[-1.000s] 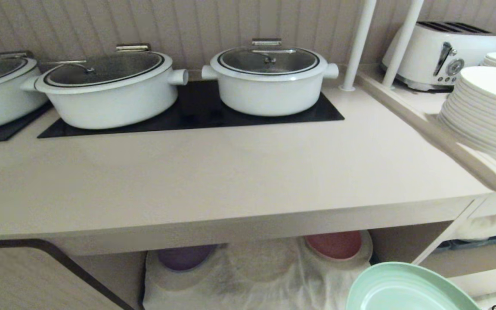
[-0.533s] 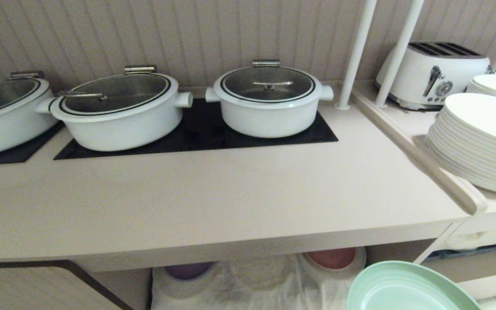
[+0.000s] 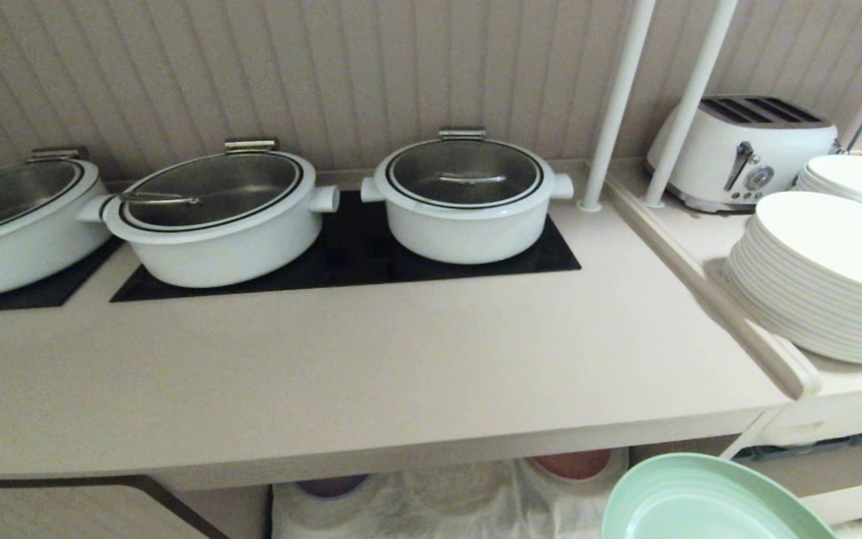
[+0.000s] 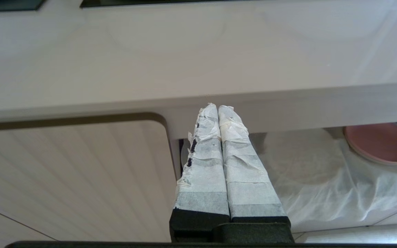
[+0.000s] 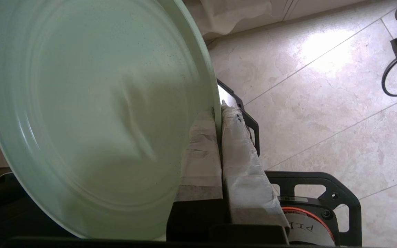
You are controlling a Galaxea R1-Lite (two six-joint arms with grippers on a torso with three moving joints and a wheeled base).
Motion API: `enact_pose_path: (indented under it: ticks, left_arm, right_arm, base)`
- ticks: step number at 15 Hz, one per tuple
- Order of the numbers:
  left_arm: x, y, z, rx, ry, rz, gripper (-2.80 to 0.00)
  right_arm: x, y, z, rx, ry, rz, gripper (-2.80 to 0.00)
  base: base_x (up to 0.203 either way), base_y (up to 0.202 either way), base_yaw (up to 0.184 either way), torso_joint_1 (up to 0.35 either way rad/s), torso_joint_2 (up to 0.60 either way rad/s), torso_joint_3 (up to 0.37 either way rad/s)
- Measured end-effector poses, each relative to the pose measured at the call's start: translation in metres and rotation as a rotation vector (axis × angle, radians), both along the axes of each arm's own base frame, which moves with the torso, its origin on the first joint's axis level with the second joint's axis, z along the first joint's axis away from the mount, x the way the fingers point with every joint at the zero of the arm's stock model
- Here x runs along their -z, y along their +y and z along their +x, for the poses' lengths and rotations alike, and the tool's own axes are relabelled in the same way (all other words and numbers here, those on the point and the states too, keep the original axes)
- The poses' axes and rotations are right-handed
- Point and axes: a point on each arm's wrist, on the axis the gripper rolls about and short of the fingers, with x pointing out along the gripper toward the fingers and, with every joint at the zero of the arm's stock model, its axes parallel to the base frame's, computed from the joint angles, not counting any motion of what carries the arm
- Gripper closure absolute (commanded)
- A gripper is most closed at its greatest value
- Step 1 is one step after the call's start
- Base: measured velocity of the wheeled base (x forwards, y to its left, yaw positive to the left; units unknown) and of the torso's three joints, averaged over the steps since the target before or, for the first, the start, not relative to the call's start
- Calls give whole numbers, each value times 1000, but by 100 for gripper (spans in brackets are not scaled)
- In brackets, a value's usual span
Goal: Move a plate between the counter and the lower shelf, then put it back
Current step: Put the plate
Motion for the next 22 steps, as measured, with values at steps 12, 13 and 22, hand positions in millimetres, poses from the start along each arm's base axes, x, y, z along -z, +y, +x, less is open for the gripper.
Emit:
enact_pose_path:
  ticks: [12, 13, 22]
  left_arm:
    - [0, 0, 0, 0, 0, 1, 0]
    - [0, 0, 0, 0, 0, 0, 0]
    - [0, 0, 0, 0, 0, 0, 0]
  right_arm:
    - [0, 1, 0, -8, -2, -1, 0]
    - [-2, 1, 1, -9, -7, 3, 0]
    - [-6, 3, 2, -21, -26, 10, 0]
  base:
    - [0, 0, 0, 94, -193, -98]
    - [0, 0, 0, 0, 0, 0]
    - [0, 0, 0, 0, 0, 0]
